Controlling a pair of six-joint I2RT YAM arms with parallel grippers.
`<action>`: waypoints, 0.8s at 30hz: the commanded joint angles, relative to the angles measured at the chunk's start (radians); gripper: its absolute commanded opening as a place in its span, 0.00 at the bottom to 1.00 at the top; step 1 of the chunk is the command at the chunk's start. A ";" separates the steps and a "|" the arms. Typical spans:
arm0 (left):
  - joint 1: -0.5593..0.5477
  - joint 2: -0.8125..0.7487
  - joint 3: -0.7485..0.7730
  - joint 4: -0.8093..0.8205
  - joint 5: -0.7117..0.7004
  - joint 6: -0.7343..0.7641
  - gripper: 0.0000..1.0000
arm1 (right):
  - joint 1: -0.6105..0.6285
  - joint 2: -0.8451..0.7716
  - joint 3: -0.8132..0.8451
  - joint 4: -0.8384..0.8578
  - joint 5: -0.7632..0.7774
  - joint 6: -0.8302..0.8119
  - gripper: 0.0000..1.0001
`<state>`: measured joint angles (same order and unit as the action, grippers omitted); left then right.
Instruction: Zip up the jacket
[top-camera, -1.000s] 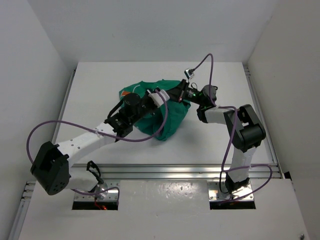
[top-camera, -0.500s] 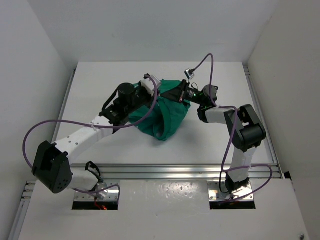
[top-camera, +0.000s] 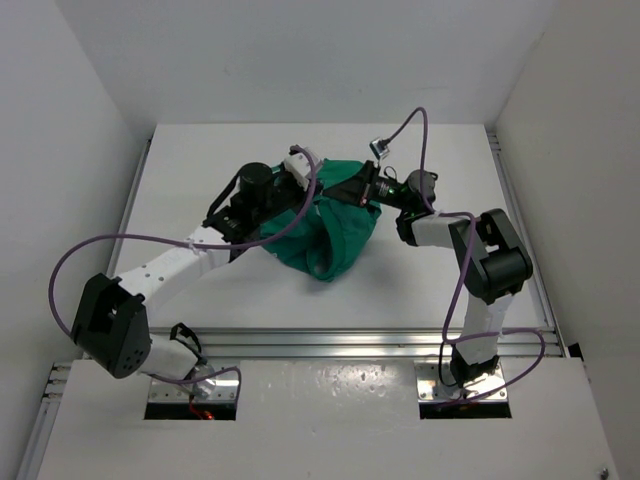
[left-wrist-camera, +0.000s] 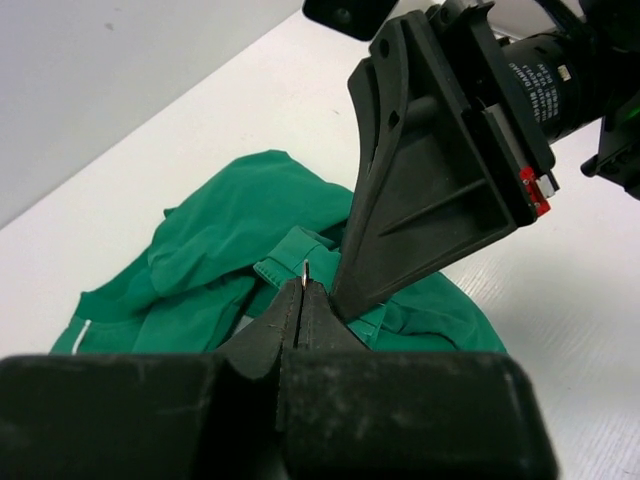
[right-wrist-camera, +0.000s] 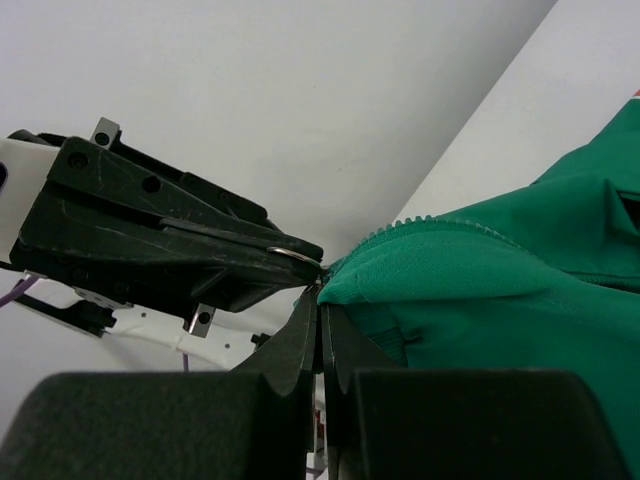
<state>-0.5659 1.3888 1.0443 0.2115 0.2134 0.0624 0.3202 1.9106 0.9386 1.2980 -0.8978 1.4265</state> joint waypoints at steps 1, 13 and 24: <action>0.026 0.015 0.028 0.074 -0.017 -0.038 0.00 | 0.000 -0.048 -0.012 0.141 -0.059 -0.037 0.00; 0.044 0.023 -0.013 0.095 -0.024 -0.075 0.00 | -0.021 -0.110 -0.095 0.142 -0.159 -0.081 0.00; 0.044 -0.062 -0.182 0.037 0.398 -0.042 0.00 | -0.029 -0.147 -0.230 0.147 -0.239 -0.156 0.00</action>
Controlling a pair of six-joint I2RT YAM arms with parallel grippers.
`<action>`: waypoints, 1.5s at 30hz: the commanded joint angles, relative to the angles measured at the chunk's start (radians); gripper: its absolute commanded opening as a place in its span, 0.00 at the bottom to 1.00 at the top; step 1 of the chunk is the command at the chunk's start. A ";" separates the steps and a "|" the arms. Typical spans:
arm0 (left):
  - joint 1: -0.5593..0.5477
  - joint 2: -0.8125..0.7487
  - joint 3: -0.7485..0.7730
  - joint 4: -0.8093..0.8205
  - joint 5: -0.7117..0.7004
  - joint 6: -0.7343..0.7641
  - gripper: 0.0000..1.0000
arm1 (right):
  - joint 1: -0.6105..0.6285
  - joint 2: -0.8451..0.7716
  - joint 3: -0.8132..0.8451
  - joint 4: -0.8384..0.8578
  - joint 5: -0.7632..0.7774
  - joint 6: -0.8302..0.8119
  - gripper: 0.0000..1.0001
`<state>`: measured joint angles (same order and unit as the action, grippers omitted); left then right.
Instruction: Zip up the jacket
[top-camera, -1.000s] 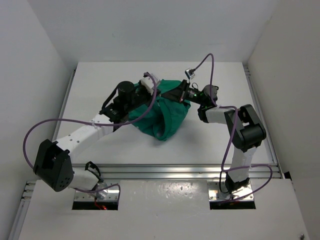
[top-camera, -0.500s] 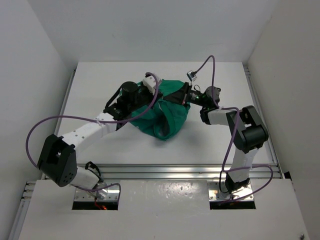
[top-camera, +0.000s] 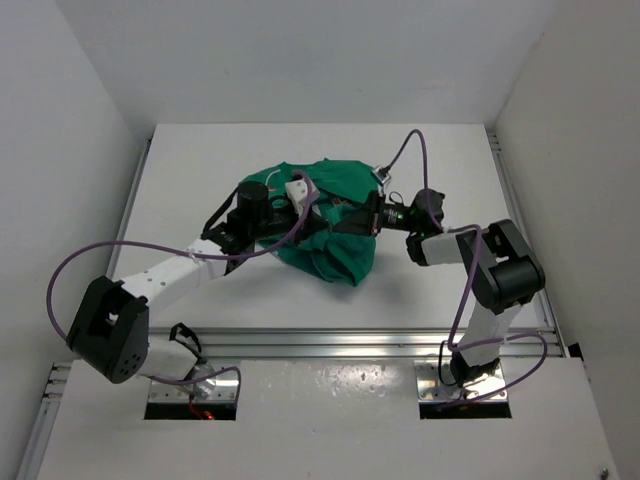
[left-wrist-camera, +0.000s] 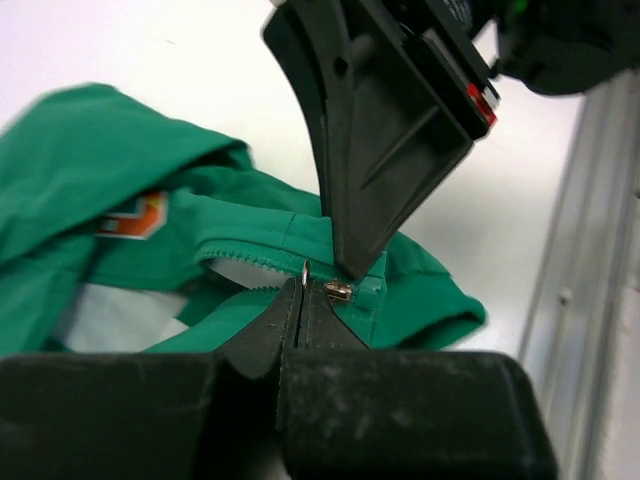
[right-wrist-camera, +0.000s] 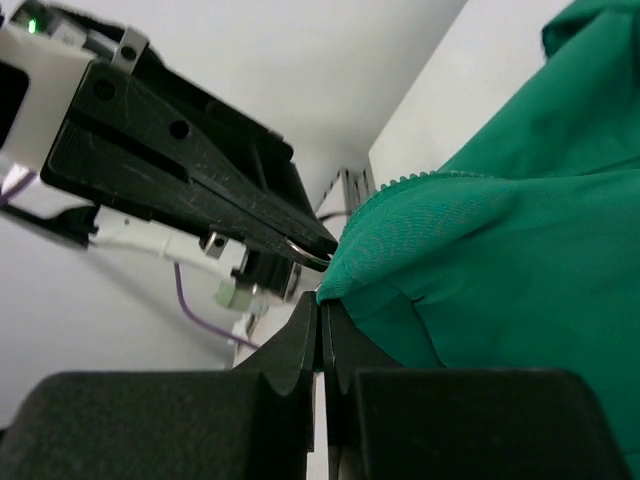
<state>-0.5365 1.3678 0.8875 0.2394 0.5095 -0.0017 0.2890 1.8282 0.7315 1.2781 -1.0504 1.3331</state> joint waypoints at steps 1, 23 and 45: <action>0.015 -0.041 -0.025 0.000 0.112 0.022 0.00 | 0.004 -0.069 -0.030 0.165 -0.100 -0.080 0.00; -0.068 0.069 -0.093 -0.015 0.173 0.118 0.00 | -0.045 -0.075 -0.123 -0.276 -0.275 -0.359 0.03; -0.027 0.226 -0.094 0.201 0.201 -0.087 0.00 | -0.042 -0.415 -0.274 -0.616 -0.042 -0.494 0.31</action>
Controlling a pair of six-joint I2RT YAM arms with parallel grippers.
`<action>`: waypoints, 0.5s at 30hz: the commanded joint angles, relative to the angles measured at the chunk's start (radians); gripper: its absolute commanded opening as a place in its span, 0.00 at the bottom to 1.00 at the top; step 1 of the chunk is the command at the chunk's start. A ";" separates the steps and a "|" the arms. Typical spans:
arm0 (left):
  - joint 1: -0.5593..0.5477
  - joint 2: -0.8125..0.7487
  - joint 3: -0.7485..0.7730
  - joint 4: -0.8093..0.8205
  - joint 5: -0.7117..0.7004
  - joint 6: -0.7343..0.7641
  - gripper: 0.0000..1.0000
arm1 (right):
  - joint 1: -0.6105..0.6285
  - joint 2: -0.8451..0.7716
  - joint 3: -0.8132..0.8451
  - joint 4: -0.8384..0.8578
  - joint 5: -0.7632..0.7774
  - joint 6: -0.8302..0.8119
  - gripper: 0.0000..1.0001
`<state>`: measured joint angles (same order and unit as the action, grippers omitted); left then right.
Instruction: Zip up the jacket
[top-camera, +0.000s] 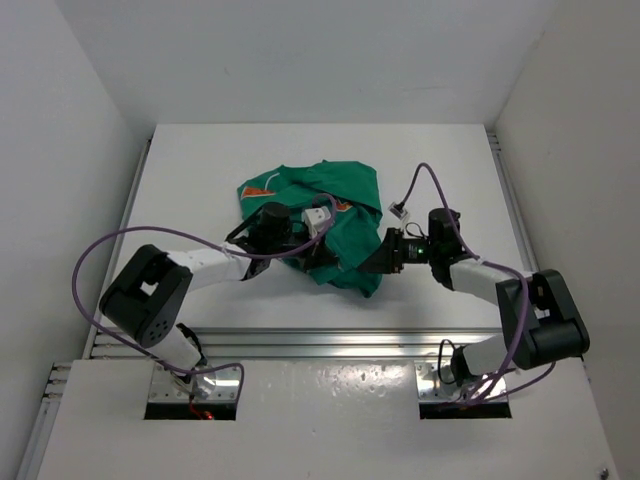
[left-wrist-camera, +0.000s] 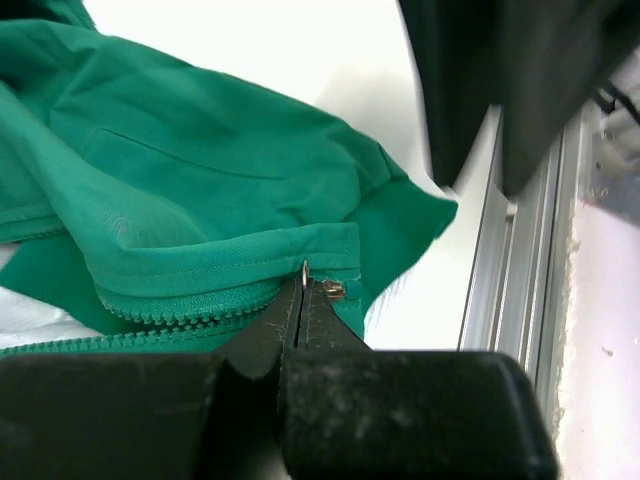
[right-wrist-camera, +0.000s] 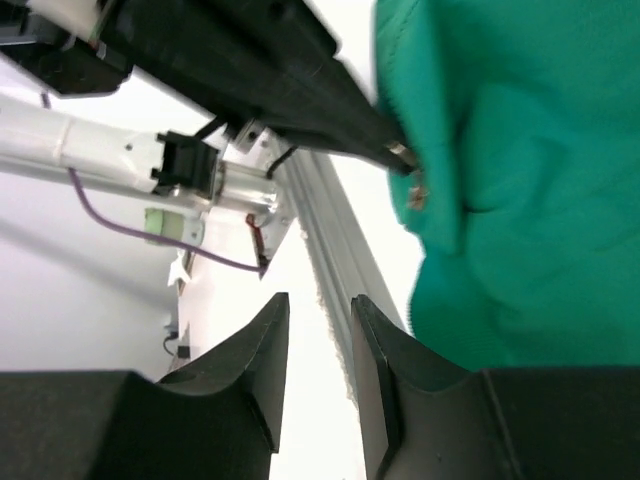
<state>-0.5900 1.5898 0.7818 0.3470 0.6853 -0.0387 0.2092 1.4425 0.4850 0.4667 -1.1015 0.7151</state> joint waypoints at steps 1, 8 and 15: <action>0.027 0.004 0.020 0.107 0.025 -0.078 0.00 | 0.045 -0.037 -0.052 0.234 0.017 0.127 0.31; 0.036 0.013 0.051 0.107 0.025 -0.128 0.00 | 0.113 0.044 -0.072 0.463 0.137 0.280 0.45; 0.055 0.013 0.071 0.127 0.025 -0.184 0.00 | 0.148 0.196 -0.022 0.604 0.170 0.394 0.45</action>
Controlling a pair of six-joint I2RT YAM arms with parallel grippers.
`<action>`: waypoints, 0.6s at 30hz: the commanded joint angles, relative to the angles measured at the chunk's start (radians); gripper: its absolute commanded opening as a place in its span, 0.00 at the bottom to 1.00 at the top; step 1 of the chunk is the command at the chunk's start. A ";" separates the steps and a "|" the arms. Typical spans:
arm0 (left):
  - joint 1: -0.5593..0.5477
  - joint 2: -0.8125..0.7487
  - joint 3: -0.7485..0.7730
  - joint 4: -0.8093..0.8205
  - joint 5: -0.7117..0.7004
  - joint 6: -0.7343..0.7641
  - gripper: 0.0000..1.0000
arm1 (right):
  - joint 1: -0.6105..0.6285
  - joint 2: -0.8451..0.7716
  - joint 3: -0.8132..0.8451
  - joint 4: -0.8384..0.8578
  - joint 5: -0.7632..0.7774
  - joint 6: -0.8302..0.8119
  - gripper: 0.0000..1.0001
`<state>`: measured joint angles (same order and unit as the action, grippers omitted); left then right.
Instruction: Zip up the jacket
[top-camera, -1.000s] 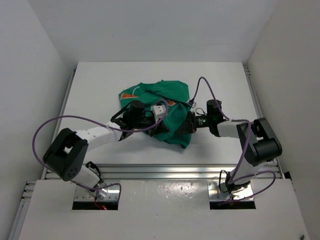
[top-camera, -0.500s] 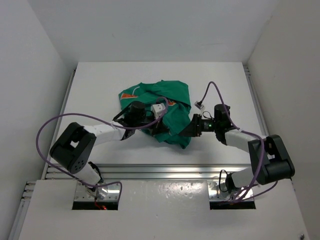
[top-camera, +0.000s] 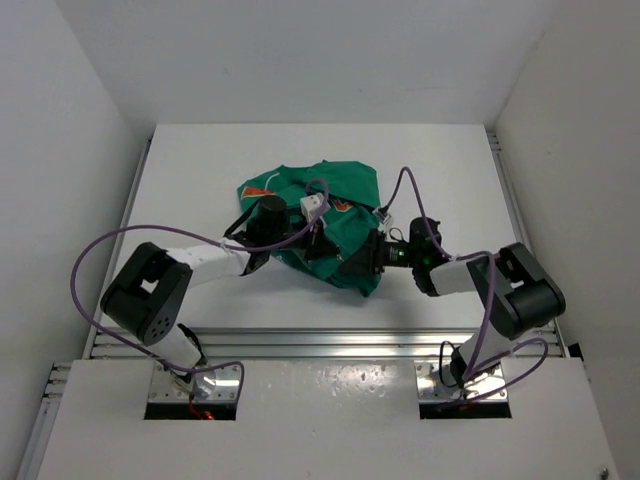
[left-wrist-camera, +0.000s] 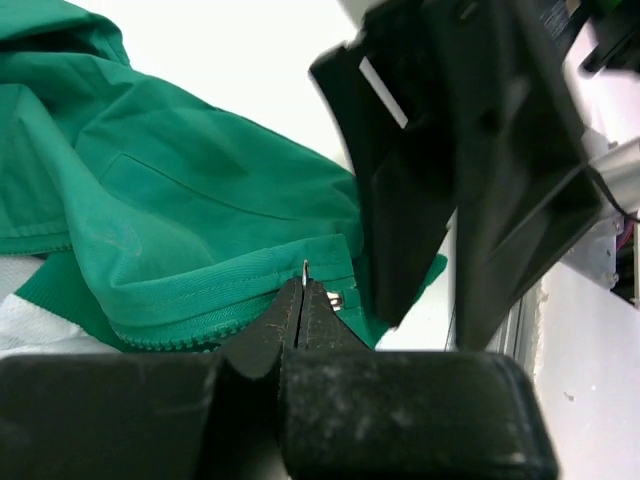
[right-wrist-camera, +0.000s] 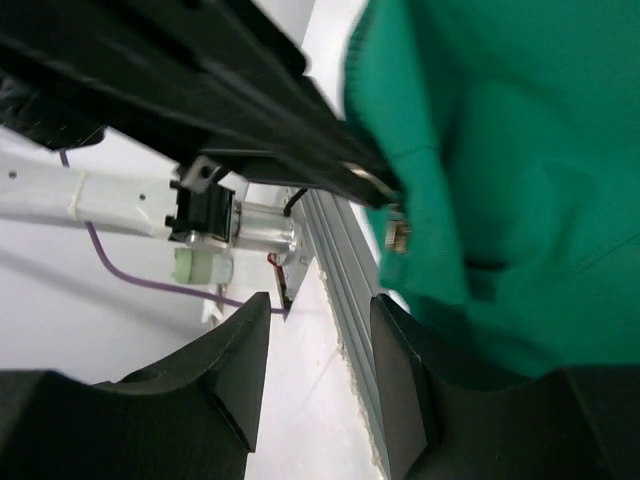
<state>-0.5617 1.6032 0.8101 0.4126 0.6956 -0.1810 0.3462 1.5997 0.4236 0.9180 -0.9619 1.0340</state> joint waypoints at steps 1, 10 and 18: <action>0.026 0.000 0.043 0.061 0.006 -0.041 0.00 | 0.014 0.054 0.049 0.154 0.031 0.075 0.45; 0.066 0.009 0.072 0.092 -0.005 -0.094 0.00 | 0.025 0.049 0.061 0.053 0.000 0.028 0.54; 0.077 0.009 0.072 0.081 0.013 -0.094 0.00 | -0.123 -0.017 -0.009 -0.274 0.064 -0.069 0.25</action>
<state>-0.5007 1.6089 0.8482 0.4568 0.6922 -0.2684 0.2958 1.6321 0.4427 0.7433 -0.9337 0.9997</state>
